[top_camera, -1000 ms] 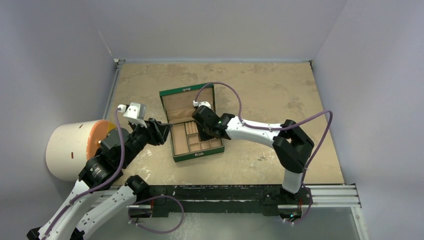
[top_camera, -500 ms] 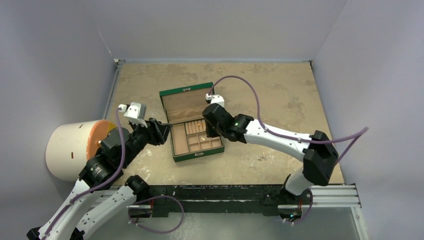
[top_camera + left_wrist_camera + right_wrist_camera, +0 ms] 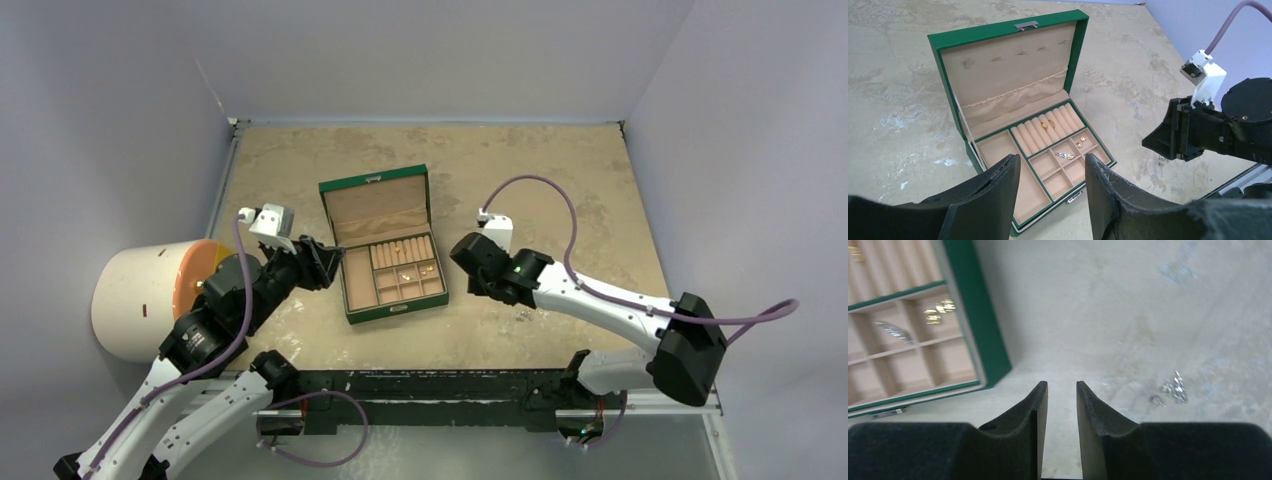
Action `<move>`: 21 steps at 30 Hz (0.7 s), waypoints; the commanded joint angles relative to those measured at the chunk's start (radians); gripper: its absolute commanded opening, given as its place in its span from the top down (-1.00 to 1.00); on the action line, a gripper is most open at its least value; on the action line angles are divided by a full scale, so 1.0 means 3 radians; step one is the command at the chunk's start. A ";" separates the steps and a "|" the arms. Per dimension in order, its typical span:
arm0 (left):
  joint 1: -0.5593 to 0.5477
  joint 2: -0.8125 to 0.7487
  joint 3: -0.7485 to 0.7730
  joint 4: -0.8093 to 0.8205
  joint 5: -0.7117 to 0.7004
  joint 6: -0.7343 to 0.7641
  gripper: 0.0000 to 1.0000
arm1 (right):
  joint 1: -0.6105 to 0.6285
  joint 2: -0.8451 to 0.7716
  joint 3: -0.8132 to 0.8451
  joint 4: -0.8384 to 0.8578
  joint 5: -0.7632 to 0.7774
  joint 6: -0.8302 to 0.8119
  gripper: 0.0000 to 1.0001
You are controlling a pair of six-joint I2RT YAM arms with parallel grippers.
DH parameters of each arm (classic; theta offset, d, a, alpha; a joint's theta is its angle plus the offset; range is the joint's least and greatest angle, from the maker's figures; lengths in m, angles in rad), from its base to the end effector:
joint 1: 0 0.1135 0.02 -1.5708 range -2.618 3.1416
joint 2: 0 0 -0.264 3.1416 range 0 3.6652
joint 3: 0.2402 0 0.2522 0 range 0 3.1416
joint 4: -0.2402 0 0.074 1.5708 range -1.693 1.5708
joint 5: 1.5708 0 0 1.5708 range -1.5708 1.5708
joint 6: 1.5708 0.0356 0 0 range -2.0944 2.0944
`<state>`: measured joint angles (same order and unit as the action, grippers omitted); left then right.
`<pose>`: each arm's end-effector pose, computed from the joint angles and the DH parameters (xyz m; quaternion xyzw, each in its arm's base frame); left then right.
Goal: Organize the mixed jewelry
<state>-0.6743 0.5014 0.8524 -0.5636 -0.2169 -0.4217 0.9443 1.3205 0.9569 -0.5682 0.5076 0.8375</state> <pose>0.0862 -0.0591 0.3580 0.0300 0.7760 -0.2534 0.5769 0.1709 0.2066 0.2539 0.0297 0.9219 0.0866 0.3765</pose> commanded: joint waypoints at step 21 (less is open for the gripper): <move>0.0023 0.0110 0.0002 0.0089 -0.0029 0.0086 0.01 | -0.0954 -0.0557 -0.1181 -0.0357 -0.0143 0.1188 0.41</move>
<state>-0.6743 0.5289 0.8524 -0.5640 -0.2169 -0.4217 0.6849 1.1439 0.6270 -0.6788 0.4671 1.1309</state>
